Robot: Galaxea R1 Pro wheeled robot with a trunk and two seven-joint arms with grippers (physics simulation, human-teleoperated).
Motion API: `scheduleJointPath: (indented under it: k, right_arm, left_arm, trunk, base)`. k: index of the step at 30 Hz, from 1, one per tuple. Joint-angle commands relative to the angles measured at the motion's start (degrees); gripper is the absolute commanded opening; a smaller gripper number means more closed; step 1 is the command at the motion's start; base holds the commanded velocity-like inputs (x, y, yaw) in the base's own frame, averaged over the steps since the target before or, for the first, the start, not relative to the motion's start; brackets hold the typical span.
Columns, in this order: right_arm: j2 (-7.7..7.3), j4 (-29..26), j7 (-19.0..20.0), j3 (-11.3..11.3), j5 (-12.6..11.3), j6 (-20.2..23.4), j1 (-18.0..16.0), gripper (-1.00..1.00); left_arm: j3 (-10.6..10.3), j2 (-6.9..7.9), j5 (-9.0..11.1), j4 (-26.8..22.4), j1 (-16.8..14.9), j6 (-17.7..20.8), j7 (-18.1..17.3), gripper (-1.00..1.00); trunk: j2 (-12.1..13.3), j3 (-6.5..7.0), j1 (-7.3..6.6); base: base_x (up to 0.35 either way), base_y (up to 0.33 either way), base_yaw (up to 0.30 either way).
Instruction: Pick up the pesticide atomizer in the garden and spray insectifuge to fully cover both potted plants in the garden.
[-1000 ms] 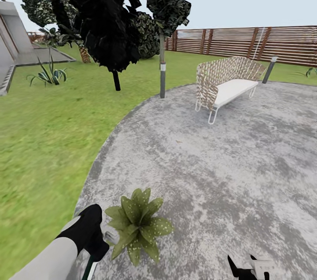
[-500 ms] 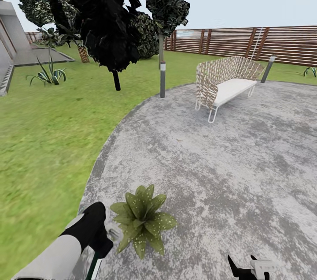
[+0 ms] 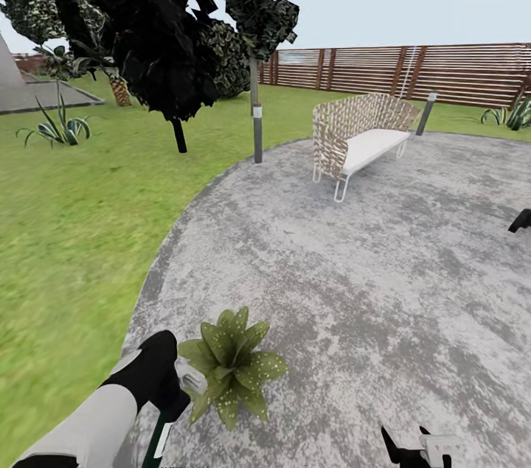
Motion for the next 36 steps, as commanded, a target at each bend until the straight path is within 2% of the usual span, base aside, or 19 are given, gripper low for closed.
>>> scheduleJointPath:
  k: [1, 9, 15, 17, 19, 23, 25, 29, 36]
  right_arm:
    - [0.03, 0.0, 0.46, -0.51, 0.26, -0.18, -0.08, 1.0]
    - [0.03, 0.0, -0.3, -0.44, 0.35, -0.16, -0.08, 1.0]
    - [0.03, 0.0, -0.33, -0.44, 0.34, -0.15, -0.08, 1.0]
    - [0.03, 0.0, -0.33, -0.44, 0.35, -0.16, -0.08, 1.0]
    - [0.03, 0.0, -0.33, -0.44, 0.35, -0.17, -0.08, 1.0]
    - [0.03, 0.02, -0.33, -0.44, 0.35, -0.16, -0.08, 1.0]
    - [0.03, 0.01, -0.33, -0.44, 0.35, -0.16, -0.08, 1.0]
    - [0.03, 0.04, -0.33, -0.44, 0.35, -0.15, -0.08, 1.0]
    - [0.03, 0.09, -0.33, -0.44, 0.35, -0.16, -0.08, 1.0]
  left_arm:
    - [-0.14, 0.02, -0.5, -0.08, 0.12, 0.26, -0.56, -1.0]
    - [-0.13, 1.16, -0.7, 0.15, 0.12, 0.26, -0.58, -1.0]
    - [-0.17, 0.69, -0.7, 0.02, -0.24, 0.35, -0.67, -1.0]
    - [-0.22, 0.23, -0.55, 0.45, -2.36, 0.47, -0.84, -1.0]
    - [-0.28, 0.45, -0.46, 0.79, -3.83, 0.51, -0.9, -1.0]
    - [-0.35, 0.82, -0.5, 0.81, -4.38, 0.45, -0.91, -1.0]
    - [-0.39, 0.51, -0.51, 0.86, -4.4, 0.44, -0.92, -1.0]
    - [-3.48, 0.46, -0.43, 0.99, -3.83, 0.44, -0.92, -1.0]
    - [-3.94, 0.74, -0.25, 1.0, -3.74, 0.45, -0.92, -1.0]
  trunk:
    - [-0.02, -0.05, -0.03]
    - [-0.02, -0.05, -0.03]
    - [-0.02, -0.05, -0.03]
    - [-0.02, -0.05, -0.03]
    - [-0.02, -0.05, -0.03]
    - [-0.02, -0.05, -0.03]
    - [-0.02, -0.05, -0.03]
    - [-0.02, -0.05, -0.03]
    - [-0.02, -0.05, -0.03]
  base:
    - [-0.21, 0.211, -0.298]
    - [-0.134, 0.142, -0.113]
    - [-0.004, 0.005, -0.002]
    - [0.0, 0.0, 0.0]
    - [0.0, 0.0, 0.0]
    - [0.0, 0.077, 0.0]
    - [0.0, 0.252, 0.0]
    - [0.0, 0.301, -0.057]
    - [0.0, 0.307, -0.28]
